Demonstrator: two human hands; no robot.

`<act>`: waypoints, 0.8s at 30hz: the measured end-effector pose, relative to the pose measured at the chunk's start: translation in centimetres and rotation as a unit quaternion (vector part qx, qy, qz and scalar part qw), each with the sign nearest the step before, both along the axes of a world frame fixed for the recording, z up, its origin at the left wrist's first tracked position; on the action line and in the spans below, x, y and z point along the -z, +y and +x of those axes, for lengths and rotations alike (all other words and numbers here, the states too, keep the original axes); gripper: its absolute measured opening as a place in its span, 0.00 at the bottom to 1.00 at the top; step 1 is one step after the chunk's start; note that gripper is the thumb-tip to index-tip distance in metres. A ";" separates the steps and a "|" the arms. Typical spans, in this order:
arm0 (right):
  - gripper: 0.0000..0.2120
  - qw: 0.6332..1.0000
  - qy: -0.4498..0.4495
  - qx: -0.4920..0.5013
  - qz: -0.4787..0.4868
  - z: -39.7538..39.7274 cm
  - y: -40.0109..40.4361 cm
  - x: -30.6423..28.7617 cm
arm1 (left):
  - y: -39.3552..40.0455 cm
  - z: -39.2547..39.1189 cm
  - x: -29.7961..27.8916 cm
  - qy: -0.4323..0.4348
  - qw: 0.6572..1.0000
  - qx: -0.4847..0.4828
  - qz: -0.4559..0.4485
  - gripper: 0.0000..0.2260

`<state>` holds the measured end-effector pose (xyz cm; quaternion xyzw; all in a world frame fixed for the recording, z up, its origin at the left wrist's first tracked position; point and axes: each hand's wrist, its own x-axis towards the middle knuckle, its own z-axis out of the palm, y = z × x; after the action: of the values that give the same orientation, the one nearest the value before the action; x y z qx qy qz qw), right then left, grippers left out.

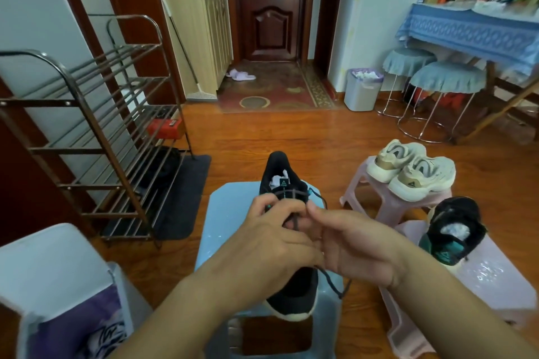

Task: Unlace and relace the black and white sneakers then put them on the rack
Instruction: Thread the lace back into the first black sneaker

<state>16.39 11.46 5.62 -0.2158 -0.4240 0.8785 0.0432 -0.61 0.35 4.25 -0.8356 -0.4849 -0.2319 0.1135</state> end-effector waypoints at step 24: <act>0.17 0.441 -0.253 0.093 0.856 -3.5 -0.5 2.9 | 2.0 -1.8 3.3 -0.264 0.909 -0.291 -0.137 0.04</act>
<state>12.92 10.94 2.76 -0.3201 -0.9299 -0.0345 0.1779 -2.43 2.31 0.90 -0.5732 -0.7456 -0.3321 -0.0714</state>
